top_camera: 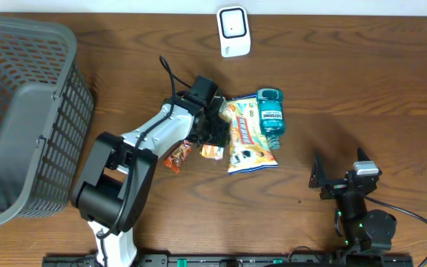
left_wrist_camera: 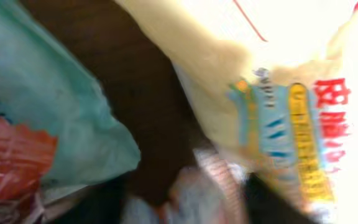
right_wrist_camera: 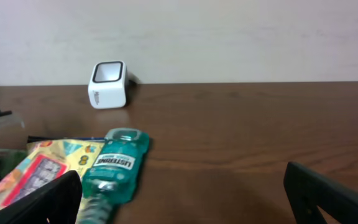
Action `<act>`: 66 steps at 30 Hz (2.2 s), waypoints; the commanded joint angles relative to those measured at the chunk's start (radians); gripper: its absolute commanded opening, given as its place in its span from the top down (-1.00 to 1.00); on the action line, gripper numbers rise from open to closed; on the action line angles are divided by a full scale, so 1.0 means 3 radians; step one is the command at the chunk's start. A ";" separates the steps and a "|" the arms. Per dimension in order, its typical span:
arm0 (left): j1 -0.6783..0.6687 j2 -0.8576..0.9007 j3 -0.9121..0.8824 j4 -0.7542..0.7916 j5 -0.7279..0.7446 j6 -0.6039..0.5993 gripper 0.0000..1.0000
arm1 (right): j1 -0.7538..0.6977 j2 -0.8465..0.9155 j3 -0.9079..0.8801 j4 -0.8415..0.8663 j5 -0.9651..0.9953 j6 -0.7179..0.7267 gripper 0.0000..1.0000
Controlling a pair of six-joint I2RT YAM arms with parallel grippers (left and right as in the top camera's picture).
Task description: Scan the item barcode
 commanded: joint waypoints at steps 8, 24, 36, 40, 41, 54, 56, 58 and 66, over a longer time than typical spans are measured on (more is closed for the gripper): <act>0.0015 0.0100 -0.0144 -0.0033 -0.0270 0.0025 -1.00 | 0.0003 -0.0011 -0.0003 -0.0013 0.0000 0.0022 -0.98; 0.0015 -0.2430 0.0132 0.1100 -0.1672 0.1083 -0.99 | 0.0003 -0.0011 -0.0003 -0.0013 0.0001 0.0022 -0.98; 0.0015 -0.4115 0.0134 0.0699 -0.1953 0.1910 -0.99 | 0.0003 -0.0011 -0.0003 -0.0013 0.0000 0.0022 -0.99; 0.0042 -0.4405 0.0112 0.0407 -0.2015 0.1909 -0.98 | 0.0003 -0.0011 -0.0003 -0.0013 0.0001 0.0022 -0.99; 0.0060 -0.4451 0.0112 0.0426 -0.2015 0.1909 -0.98 | 0.0003 -0.0011 -0.0003 -0.0013 0.0000 0.0022 -0.98; 0.0674 -0.4987 -0.0076 0.0443 -0.1979 0.1906 -0.98 | 0.0003 -0.0011 -0.0003 -0.0013 0.0001 0.0022 -0.98; 0.0777 -0.5060 -0.0135 0.0445 -0.1893 0.1904 -0.98 | 0.0003 -0.0011 -0.0003 -0.0013 0.0000 0.0022 -0.98; 0.0882 -0.5128 -0.0188 0.0451 -0.1770 0.1902 -0.98 | 0.0003 -0.0011 -0.0003 -0.0013 0.0001 0.0022 -0.98; 0.1311 -0.5474 -0.0501 0.0520 -0.1626 0.1472 -0.98 | 0.0003 -0.0011 -0.0003 -0.0013 0.0000 0.0022 -0.98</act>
